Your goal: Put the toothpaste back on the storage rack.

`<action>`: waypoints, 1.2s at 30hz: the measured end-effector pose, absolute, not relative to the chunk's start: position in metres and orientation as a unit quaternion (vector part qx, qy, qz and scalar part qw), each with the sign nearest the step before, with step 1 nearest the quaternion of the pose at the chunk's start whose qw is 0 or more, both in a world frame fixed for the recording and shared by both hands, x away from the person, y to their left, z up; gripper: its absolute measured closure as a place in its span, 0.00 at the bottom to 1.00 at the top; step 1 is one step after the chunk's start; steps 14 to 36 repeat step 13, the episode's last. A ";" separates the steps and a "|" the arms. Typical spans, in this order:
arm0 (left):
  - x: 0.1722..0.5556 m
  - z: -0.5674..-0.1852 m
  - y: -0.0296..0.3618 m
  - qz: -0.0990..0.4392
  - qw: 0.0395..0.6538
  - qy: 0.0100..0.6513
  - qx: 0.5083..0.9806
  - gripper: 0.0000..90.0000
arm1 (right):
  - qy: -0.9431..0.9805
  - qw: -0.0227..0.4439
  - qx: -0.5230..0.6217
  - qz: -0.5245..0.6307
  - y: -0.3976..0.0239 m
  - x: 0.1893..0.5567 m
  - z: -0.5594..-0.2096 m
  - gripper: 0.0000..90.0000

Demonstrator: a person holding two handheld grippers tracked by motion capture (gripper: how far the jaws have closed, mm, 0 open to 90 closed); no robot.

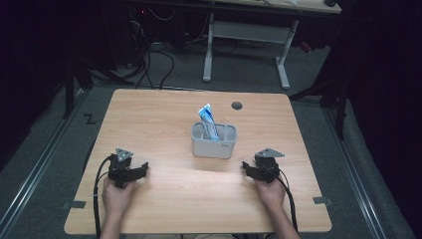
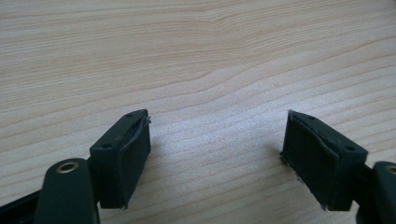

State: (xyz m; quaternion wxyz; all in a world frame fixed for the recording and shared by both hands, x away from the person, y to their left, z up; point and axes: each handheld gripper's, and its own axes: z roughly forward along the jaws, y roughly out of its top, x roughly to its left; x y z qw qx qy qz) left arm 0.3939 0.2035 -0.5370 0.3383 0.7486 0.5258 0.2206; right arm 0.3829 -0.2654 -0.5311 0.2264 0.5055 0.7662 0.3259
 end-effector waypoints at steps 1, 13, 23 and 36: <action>0.394 -0.537 0.203 0.221 0.339 0.526 0.748 0.26 | 0.766 0.227 0.507 0.325 -0.266 0.383 -0.531 0.44; 0.394 -0.537 0.204 0.220 0.339 0.526 0.748 0.26 | 0.765 0.228 0.508 0.324 -0.265 0.384 -0.531 0.43; 0.394 -0.537 0.204 0.220 0.339 0.526 0.748 0.26 | 0.765 0.228 0.508 0.324 -0.265 0.384 -0.531 0.43; 0.394 -0.537 0.204 0.220 0.339 0.526 0.748 0.26 | 0.765 0.228 0.508 0.324 -0.265 0.384 -0.531 0.43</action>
